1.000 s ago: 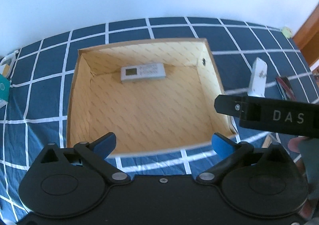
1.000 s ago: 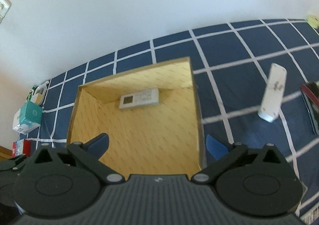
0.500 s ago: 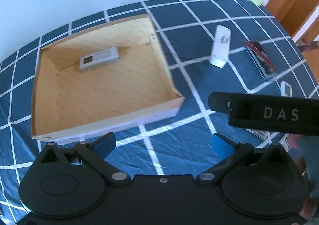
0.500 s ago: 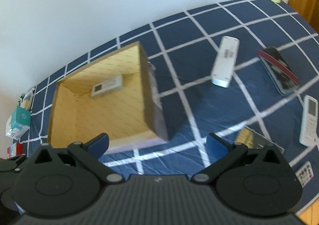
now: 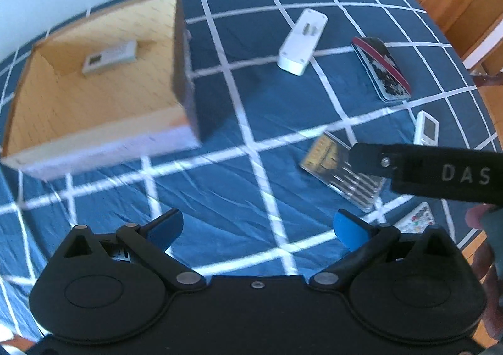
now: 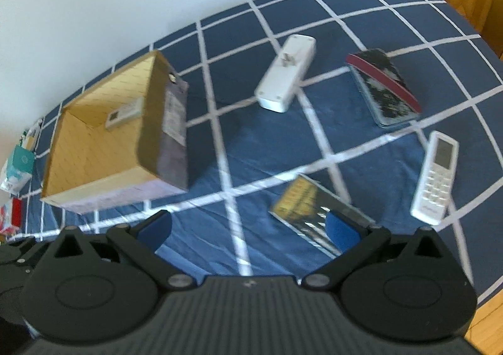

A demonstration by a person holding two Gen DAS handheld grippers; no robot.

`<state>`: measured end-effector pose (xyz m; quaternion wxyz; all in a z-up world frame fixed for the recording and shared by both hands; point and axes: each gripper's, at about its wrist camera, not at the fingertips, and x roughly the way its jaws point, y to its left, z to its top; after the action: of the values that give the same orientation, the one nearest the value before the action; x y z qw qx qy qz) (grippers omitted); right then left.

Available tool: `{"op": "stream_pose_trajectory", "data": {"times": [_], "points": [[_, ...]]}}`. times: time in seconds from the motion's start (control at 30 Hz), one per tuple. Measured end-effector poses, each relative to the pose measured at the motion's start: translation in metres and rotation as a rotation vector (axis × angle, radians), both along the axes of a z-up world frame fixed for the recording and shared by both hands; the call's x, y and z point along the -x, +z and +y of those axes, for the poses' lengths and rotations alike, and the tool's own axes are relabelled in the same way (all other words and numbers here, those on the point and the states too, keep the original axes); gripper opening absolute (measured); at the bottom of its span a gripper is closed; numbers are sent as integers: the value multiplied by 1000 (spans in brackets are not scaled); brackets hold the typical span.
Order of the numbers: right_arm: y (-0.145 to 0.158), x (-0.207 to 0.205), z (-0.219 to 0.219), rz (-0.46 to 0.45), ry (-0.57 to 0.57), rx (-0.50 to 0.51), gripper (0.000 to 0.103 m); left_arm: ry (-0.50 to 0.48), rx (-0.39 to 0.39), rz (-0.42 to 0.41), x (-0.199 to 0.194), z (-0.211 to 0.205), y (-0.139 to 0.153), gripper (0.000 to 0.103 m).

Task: Organize objects
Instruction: 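Move the right tool toward the white TV remote with coloured buttons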

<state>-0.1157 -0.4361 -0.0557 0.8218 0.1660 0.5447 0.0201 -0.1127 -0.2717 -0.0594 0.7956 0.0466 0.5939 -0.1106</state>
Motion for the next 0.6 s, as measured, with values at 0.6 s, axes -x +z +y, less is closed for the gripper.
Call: {"op": "stream_pose_trajectory", "data": {"times": [0.6], "points": [[-58, 33, -104, 119, 198, 20, 103, 227, 33, 113, 61, -82, -72, 103]]}}
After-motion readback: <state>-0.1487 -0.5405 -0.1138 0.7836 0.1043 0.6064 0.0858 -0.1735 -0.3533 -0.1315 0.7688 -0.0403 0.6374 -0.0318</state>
